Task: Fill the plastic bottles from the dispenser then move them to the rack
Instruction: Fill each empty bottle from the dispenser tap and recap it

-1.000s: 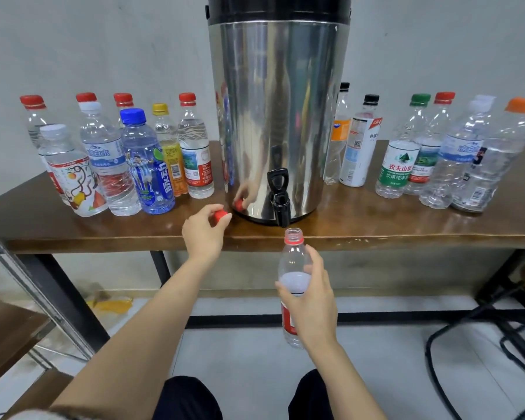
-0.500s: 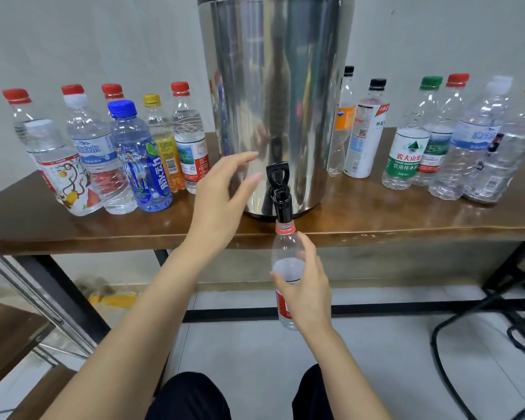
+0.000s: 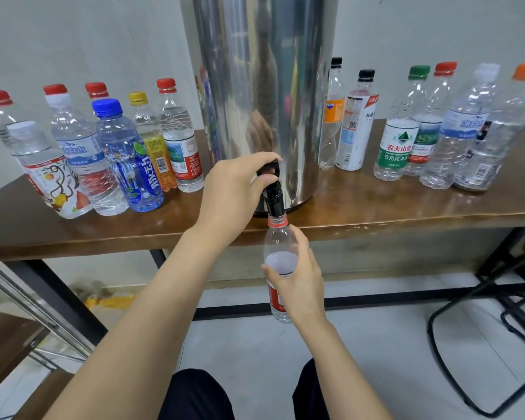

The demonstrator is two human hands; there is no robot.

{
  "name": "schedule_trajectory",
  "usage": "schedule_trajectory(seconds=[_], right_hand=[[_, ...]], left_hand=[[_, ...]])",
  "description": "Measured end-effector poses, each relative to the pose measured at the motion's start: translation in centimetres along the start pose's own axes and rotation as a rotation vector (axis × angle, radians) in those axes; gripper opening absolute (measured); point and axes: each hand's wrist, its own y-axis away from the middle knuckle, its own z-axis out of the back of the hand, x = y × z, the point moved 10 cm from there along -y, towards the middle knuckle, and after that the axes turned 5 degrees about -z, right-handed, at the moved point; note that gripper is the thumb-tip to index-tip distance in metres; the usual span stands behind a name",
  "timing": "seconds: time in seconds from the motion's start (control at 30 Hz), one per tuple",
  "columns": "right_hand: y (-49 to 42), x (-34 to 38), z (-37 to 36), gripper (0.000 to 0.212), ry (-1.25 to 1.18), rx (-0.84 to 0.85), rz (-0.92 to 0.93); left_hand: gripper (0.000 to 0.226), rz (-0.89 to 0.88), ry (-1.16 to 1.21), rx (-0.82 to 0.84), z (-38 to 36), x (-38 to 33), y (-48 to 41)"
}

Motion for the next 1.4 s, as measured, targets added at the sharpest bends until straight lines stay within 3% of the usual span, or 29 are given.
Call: schedule_trajectory(seconds=[0.13, 0.27, 0.6, 0.87, 1.2, 1.4], right_hand=[[0.0, 0.1, 0.1, 0.085, 0.012, -0.008, 0.0], [0.2, 0.2, 0.1, 0.085, 0.03, -0.028, 0.016], [0.2, 1.1, 0.4, 0.079, 0.106, -0.057, 0.05], [0.4, 1.3, 0.6, 0.082, 0.102, -0.026, 0.052], [0.5, 1.4, 0.4, 0.083, 0.118, -0.024, 0.056], [0.4, 1.2, 0.2, 0.084, 0.11, -0.009, 0.034]], left_hand=[[0.021, -0.059, 0.014, -0.145, 0.7, -0.8, 1.4], [0.031, -0.165, 0.011, -0.258, 0.2, -1.6, 5.0], [0.032, -0.005, 0.18, -0.242, -0.6, -1.5, 6.5], [0.014, 0.108, 0.23, -0.244, -0.2, -1.0, 6.0], [0.007, 0.164, 0.17, -0.129, 0.6, 1.4, 5.7], [0.009, 0.2, 0.209, -0.147, -0.2, 2.1, 6.4]])
